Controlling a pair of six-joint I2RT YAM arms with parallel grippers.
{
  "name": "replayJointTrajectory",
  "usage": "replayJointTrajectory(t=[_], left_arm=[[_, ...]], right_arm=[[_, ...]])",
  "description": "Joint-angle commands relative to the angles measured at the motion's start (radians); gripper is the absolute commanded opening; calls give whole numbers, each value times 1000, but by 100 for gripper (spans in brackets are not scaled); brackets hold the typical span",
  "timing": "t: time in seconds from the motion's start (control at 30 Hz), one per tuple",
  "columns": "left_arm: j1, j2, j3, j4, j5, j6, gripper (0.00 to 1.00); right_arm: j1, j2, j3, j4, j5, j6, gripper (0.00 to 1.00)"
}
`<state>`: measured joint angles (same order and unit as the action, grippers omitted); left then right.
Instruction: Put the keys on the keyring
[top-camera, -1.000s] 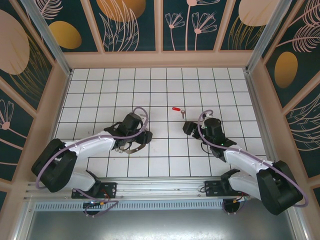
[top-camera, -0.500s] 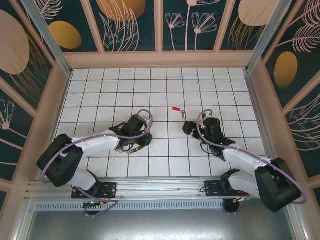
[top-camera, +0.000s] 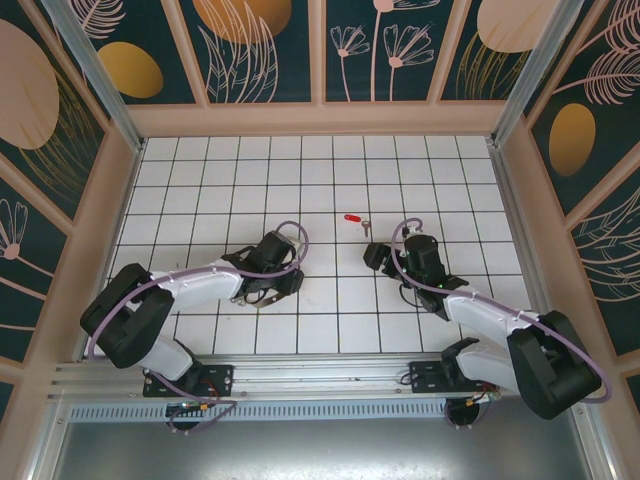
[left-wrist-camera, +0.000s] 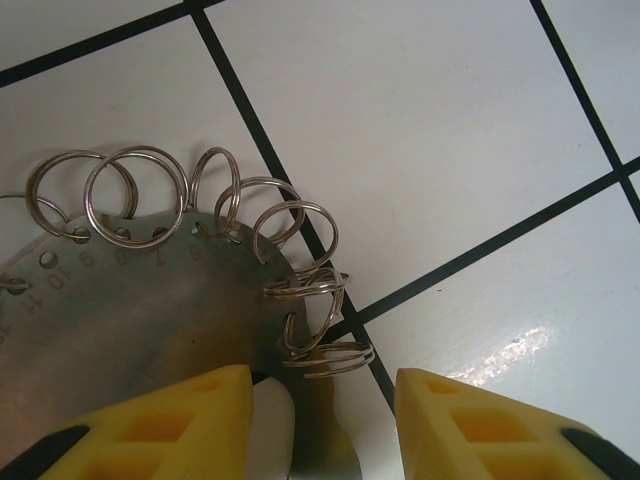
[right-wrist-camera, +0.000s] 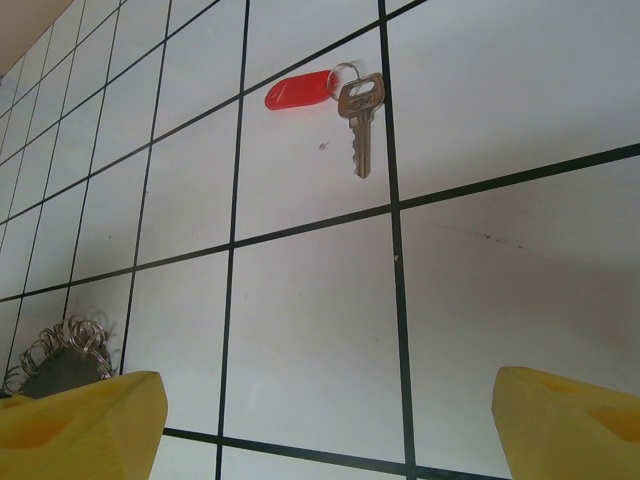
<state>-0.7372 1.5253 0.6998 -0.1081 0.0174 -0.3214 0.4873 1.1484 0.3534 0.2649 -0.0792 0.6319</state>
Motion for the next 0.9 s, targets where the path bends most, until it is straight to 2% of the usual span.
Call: replayJointTrajectory(t=[0.0, 0.53, 0.87], left_arm=[[-7, 15, 24, 18, -4, 18, 41], [-8, 61, 67, 17, -12, 36, 42], [-8, 43, 41, 19, 10, 20, 37]], right_arm=[[12, 5, 21, 27, 9, 8, 85], [15, 23, 10, 41, 10, 14, 85], [16, 37, 15, 49, 12, 18, 85]])
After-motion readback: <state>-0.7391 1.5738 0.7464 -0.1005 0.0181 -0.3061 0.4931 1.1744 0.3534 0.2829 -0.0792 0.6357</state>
